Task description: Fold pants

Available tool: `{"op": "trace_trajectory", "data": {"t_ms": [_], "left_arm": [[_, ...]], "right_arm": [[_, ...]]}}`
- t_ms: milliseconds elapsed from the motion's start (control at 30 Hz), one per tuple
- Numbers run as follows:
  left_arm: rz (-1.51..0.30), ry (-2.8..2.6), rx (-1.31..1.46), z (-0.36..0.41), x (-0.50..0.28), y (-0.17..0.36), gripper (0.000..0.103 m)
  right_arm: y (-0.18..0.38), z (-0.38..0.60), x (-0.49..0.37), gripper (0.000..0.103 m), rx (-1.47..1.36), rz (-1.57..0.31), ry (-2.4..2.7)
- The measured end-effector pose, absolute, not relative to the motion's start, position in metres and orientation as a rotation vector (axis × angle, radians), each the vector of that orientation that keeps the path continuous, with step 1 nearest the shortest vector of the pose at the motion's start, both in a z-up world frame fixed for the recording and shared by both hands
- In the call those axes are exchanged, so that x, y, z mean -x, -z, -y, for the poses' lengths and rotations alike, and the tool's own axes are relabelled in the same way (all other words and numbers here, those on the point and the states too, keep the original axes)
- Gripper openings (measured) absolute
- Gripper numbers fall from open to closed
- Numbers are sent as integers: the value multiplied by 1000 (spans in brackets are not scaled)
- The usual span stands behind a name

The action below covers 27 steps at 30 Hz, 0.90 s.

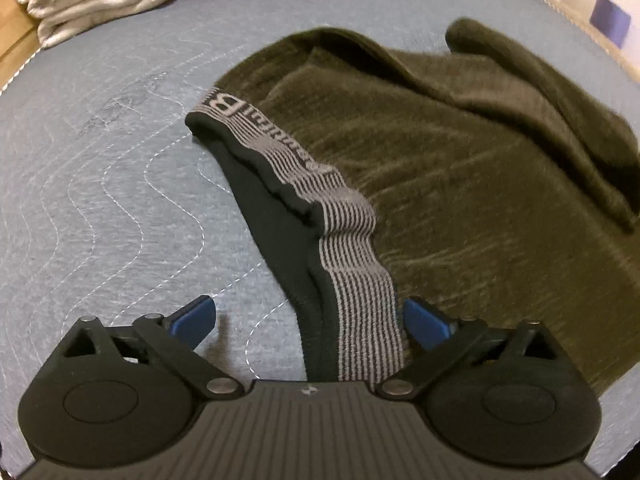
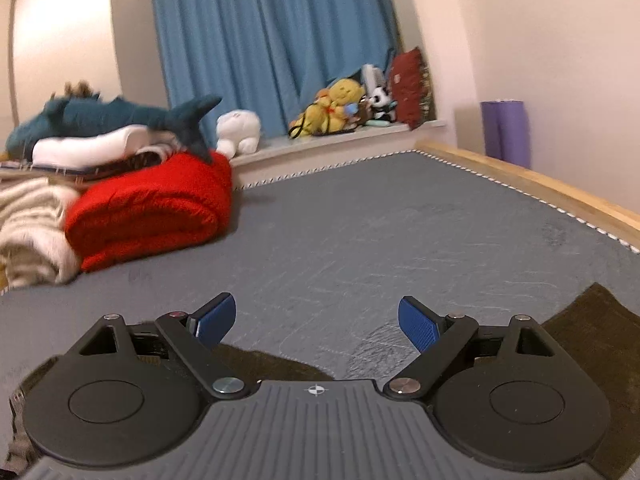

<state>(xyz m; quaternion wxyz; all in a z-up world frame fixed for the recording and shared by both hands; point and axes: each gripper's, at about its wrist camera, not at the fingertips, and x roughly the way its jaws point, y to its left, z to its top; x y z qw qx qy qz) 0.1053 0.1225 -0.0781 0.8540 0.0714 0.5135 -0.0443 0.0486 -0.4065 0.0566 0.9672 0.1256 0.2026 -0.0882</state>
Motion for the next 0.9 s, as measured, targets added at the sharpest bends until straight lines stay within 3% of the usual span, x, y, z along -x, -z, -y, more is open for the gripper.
{"op": "trace_trajectory", "data": {"t_ms": [500,533,600,633,767,800,900], "left_arm": [[-1115,135,-19,-129,-116,91,101],[-1110,148,-18,-127,-116,90,94],[-1092,193,-20,-121,-114,85,68],[-1085,202,-25,-118,-113,83,66],[-1032,179,-90,-111,-106,75,36],[-1013,176,-85,-112,-104,72,30],[-964,133,-101,-118,-95,57,27]], "right_arm": [[-51,372,-77,90,-333,-460,98],[-52,372,-76,90,-336,-462,91],[-52,371,-75,91,-329,-459,87],[-52,371,-75,91,-324,-457,89],[-49,375,-77,91,-345,-470,104],[-48,375,-78,91,-352,-476,107],[-45,376,-79,91,-369,-488,115]]}}
